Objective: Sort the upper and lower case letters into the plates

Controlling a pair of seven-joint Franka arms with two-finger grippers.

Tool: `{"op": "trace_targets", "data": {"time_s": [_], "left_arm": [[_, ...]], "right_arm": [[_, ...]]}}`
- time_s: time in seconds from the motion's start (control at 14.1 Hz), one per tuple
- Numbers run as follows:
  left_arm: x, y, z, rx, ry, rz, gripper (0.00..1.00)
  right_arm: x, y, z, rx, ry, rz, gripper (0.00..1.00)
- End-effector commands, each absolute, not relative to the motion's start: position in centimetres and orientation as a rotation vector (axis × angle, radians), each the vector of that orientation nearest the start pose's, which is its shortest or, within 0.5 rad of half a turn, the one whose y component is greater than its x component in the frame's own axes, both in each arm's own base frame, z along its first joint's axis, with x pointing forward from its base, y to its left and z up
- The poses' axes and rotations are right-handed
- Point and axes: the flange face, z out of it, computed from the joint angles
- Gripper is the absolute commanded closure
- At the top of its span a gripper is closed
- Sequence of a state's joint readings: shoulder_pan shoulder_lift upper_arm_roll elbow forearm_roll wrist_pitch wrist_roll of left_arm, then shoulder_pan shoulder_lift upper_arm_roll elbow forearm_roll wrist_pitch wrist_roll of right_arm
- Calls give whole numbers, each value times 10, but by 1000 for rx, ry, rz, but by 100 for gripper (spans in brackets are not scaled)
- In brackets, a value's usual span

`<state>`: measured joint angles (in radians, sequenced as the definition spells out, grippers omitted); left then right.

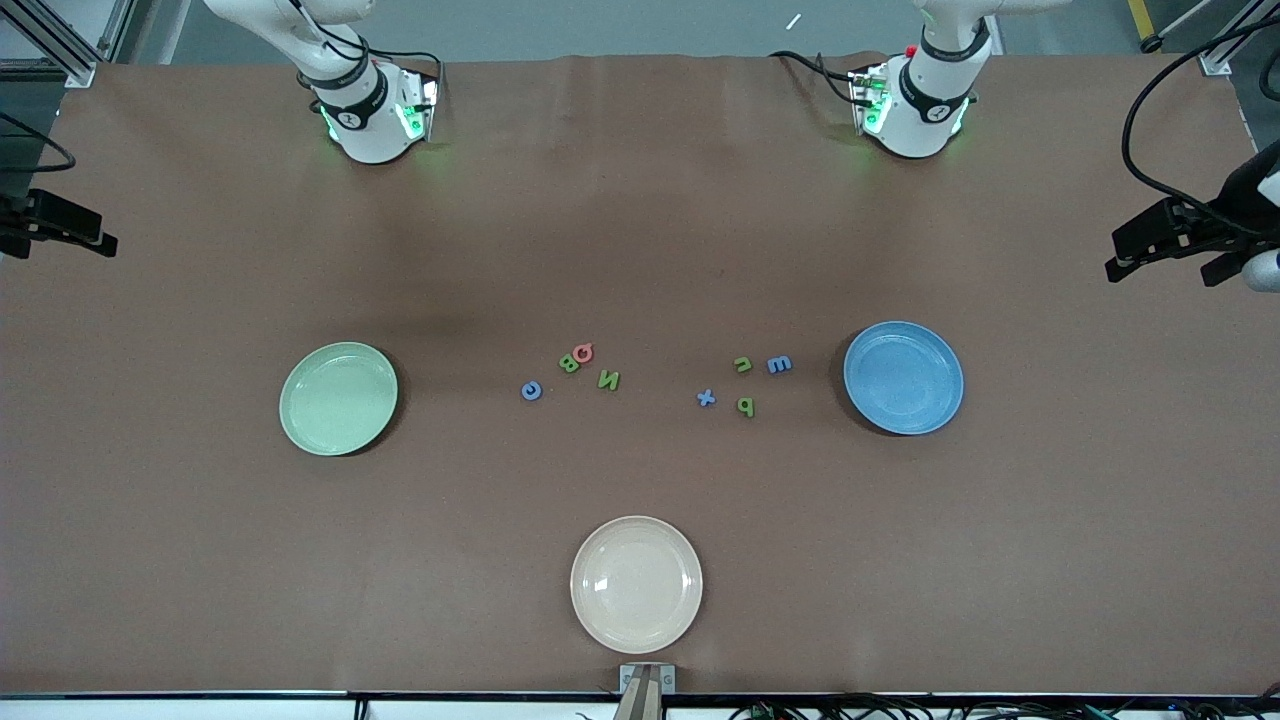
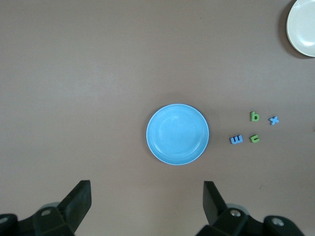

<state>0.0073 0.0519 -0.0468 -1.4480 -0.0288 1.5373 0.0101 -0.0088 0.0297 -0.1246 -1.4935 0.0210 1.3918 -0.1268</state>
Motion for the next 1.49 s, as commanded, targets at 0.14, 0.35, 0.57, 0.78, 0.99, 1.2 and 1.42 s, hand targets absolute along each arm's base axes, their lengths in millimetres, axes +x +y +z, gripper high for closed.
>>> {"op": "trace_targets", "data": {"time_s": [0.14,0.35,0.57,0.78,0.99,1.2,1.42], "left_arm": [[559,-23,657,-3177,62,-75,0],[559,-22,656,-3178,49,-72,0],[565,-28,644,-3180,63,-35,0],[576,-44,618,-3192,51,43,0],[595,-103,567,-3184,48,156,0],[606,-158,519,-3167,10,215,0],[609,-210,468,-3143,-87,221,0]], "right_arm": [[526,-66,633,-3096,-9,174,0],[516,-66,635,-3098,-11,170,0],[511,-67,635,-3096,-9,167,0],[503,-66,636,-3094,-9,160,0],[497,-67,638,-3096,-9,146,0],[494,-67,634,-3095,-12,156,0],[493,-67,636,-3098,-12,125,0]]}}
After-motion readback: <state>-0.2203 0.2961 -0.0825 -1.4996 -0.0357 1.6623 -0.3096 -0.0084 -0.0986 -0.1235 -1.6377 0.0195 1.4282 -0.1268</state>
